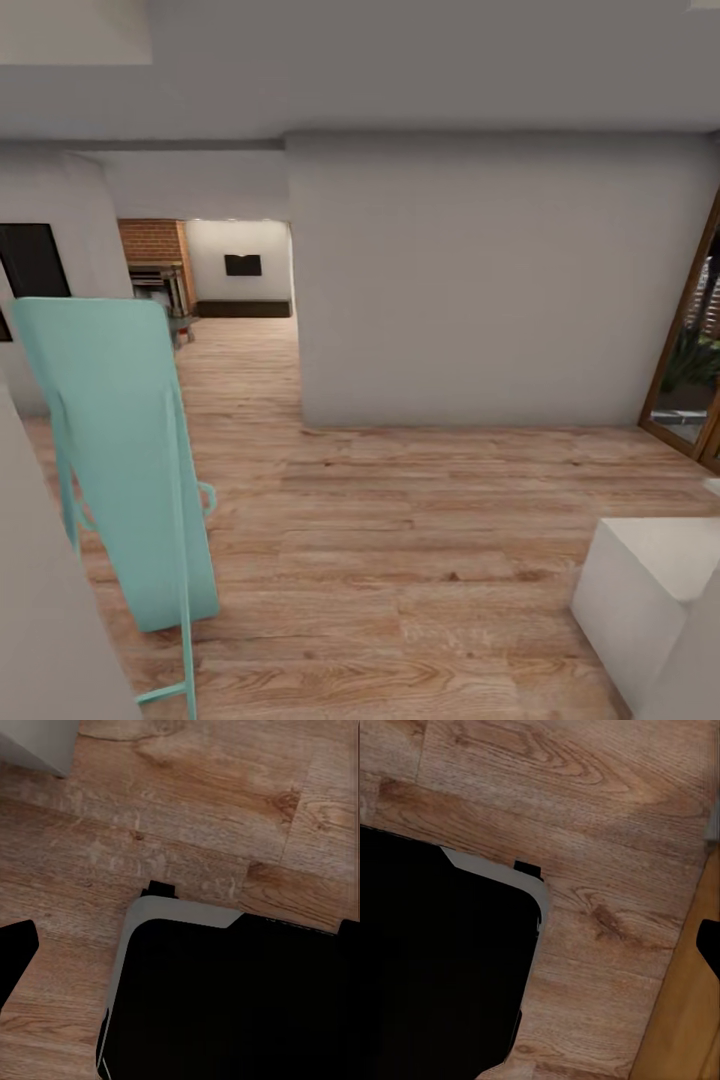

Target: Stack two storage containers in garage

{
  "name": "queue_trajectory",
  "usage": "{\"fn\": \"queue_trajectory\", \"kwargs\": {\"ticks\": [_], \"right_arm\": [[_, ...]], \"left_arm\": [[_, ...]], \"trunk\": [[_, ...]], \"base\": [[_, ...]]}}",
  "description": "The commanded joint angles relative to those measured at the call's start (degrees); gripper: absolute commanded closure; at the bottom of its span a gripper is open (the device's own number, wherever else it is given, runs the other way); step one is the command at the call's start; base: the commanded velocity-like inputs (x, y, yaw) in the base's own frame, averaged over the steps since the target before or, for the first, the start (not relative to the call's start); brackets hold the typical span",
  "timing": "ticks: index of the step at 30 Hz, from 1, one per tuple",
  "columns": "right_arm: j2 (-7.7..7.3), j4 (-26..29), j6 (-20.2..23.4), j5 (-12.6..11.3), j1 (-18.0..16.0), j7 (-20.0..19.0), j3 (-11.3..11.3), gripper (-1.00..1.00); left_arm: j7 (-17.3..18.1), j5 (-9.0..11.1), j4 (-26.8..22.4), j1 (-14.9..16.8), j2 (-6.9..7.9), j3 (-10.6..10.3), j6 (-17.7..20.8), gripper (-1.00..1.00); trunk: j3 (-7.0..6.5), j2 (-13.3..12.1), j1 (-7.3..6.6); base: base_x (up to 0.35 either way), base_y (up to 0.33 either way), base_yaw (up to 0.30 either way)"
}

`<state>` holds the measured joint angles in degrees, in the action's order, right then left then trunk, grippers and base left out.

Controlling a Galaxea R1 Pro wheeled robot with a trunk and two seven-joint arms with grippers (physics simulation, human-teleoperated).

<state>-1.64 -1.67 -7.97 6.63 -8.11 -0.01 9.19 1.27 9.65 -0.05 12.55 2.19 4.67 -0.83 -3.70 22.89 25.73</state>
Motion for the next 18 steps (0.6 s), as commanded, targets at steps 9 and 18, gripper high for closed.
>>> {"fn": "queue_trajectory", "kwargs": {"ticks": [9,18], "right_arm": [[0.06,-0.18,-0.29,0.49,-0.06,0.73,0.1,-1.0],[-0.02,-0.18,-0.35,0.49,-0.06,0.73,0.05,-1.0]], "left_arm": [[0.13,0.19,0.05,0.02,0.0,0.43,-0.05,-1.0],[0.13,0.19,0.05,0.02,0.0,0.43,-0.14,-1.0]], "trunk": [[0.02,0.03,0.05],[0.02,0.03,0.05]], "base": [[0.321,0.0,0.0],[0.321,0.0,0.0]]}}
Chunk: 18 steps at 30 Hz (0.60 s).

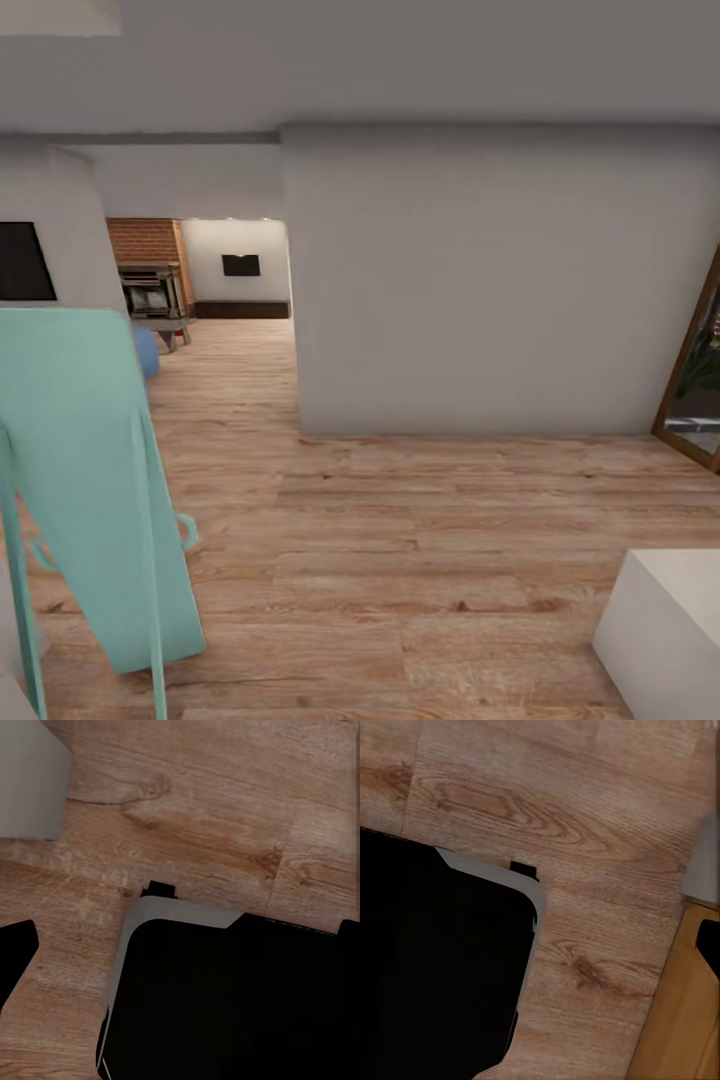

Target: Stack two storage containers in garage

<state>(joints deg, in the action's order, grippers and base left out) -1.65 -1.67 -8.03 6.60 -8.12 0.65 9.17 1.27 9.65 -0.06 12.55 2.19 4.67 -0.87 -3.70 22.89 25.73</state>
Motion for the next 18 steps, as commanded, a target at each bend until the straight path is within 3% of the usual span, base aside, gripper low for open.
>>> {"fn": "queue_trajectory", "kwargs": {"ticks": [1,18], "right_arm": [[-0.01,-0.18,-0.32,0.54,-0.06,0.06,0.06,-1.0],[0.16,-0.18,-0.24,0.52,-0.06,0.93,0.12,-1.0]], "left_arm": [[0.13,0.19,0.06,0.02,0.0,0.43,-0.09,-1.0],[0.13,0.19,0.06,0.02,0.0,0.43,-0.09,-1.0]], "trunk": [[0.02,0.03,0.05],[0.02,0.03,0.05]], "base": [[0.321,0.0,0.0],[0.321,-0.004,0.0]]}}
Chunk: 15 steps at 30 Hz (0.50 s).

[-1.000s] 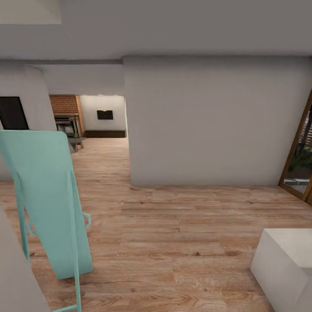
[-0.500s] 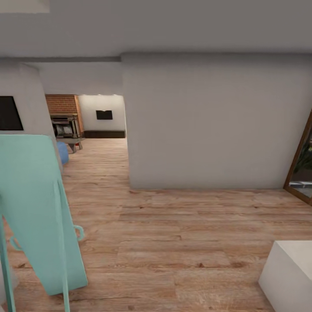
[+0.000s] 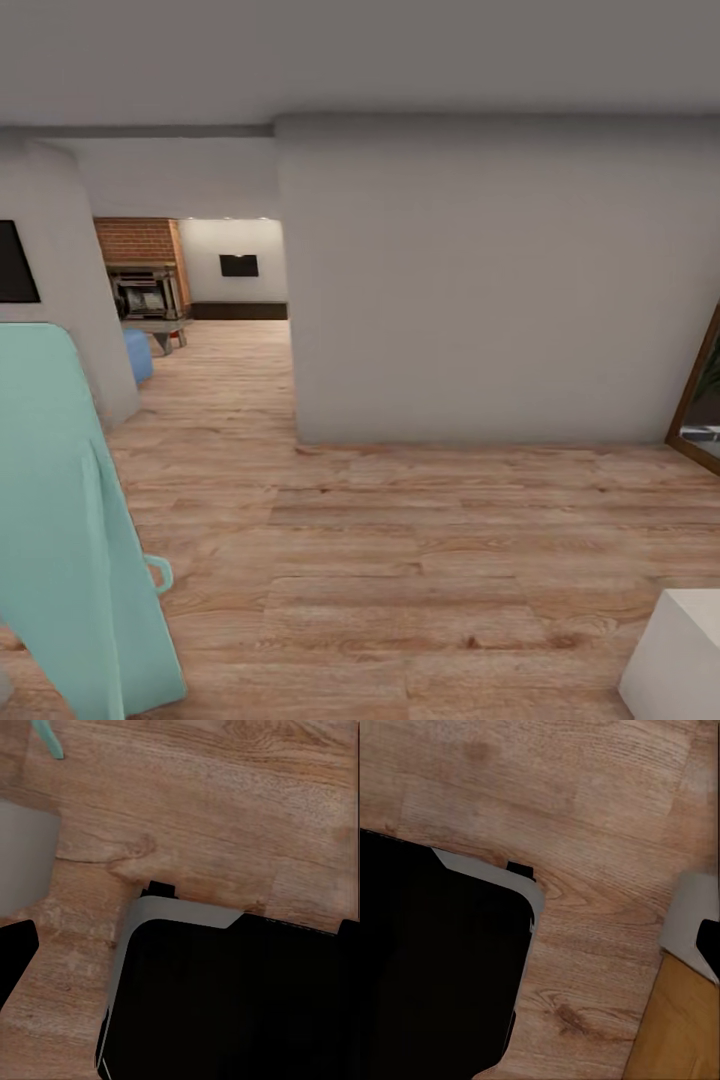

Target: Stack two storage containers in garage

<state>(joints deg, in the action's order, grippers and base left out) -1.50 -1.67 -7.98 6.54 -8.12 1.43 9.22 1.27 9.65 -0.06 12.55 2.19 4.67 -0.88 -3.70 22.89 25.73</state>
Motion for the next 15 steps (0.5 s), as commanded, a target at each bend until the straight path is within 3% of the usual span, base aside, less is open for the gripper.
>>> {"fn": "queue_trajectory", "kwargs": {"ticks": [1,15], "right_arm": [[0.0,-0.18,-0.28,0.58,-0.06,0.15,0.08,-1.0],[0.0,-0.18,-0.5,1.22,-0.06,0.16,0.74,-1.0]], "left_arm": [[0.13,0.19,0.06,0.02,0.01,0.43,-0.09,-1.0],[0.13,0.19,0.06,0.02,0.01,0.43,-0.09,-1.0]], "trunk": [[0.02,0.03,0.05],[0.02,0.03,0.05]], "base": [[0.321,-0.082,0.0],[0.316,-0.146,0.0]]}}
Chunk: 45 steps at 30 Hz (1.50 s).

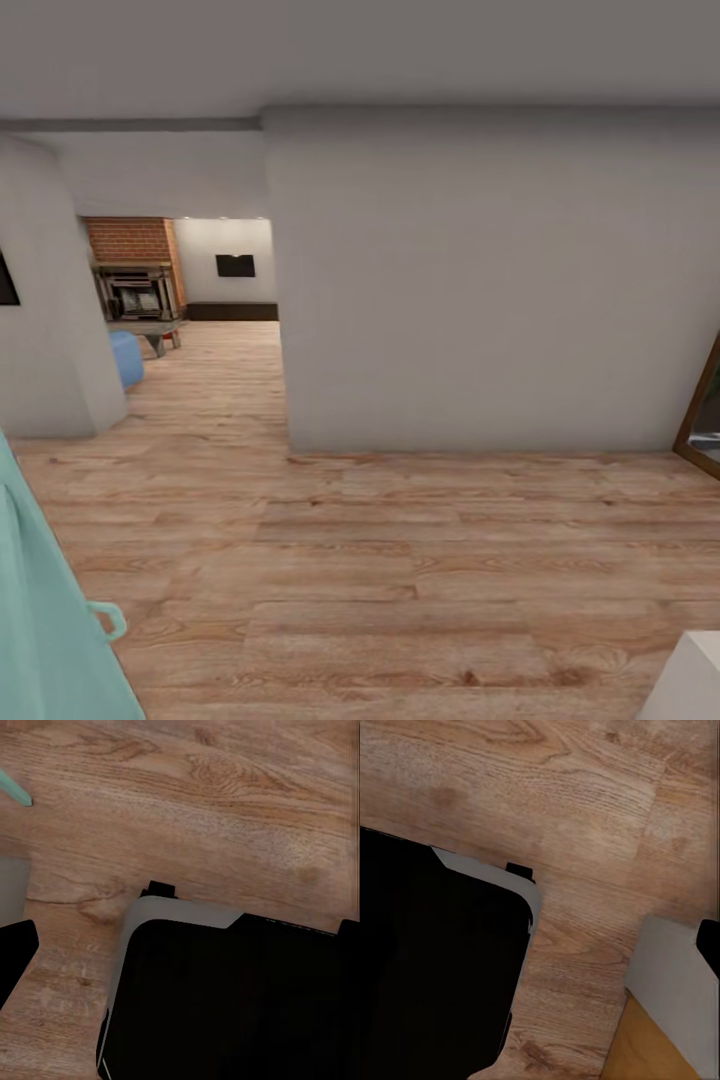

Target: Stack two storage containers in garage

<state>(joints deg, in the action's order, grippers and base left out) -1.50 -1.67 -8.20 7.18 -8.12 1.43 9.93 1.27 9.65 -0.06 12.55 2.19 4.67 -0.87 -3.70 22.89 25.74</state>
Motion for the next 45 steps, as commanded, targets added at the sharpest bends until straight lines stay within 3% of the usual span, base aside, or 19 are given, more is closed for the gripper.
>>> {"fn": "queue_trajectory", "kwargs": {"ticks": [1,13,45], "right_arm": [[0.0,-0.18,-0.3,0.6,-0.06,0.15,0.06,-1.0],[0.02,-0.18,-0.1,0.45,-0.06,0.07,0.13,-1.0],[0.09,-0.18,0.01,0.38,-0.06,0.15,0.27,-1.0]], "left_arm": [[0.13,0.19,0.06,0.02,0.01,0.43,-0.09,-1.0],[0.13,0.19,0.06,0.02,0.03,0.43,-0.09,-1.0],[0.13,0.19,0.06,0.02,0.09,0.43,-0.18,-1.0]], "trunk": [[0.02,0.03,0.05],[0.02,0.03,0.05],[0.02,0.03,0.05]], "base": [[0.312,-0.168,0.0],[0.312,-0.168,0.024],[0.316,-0.042,0.264]]}}
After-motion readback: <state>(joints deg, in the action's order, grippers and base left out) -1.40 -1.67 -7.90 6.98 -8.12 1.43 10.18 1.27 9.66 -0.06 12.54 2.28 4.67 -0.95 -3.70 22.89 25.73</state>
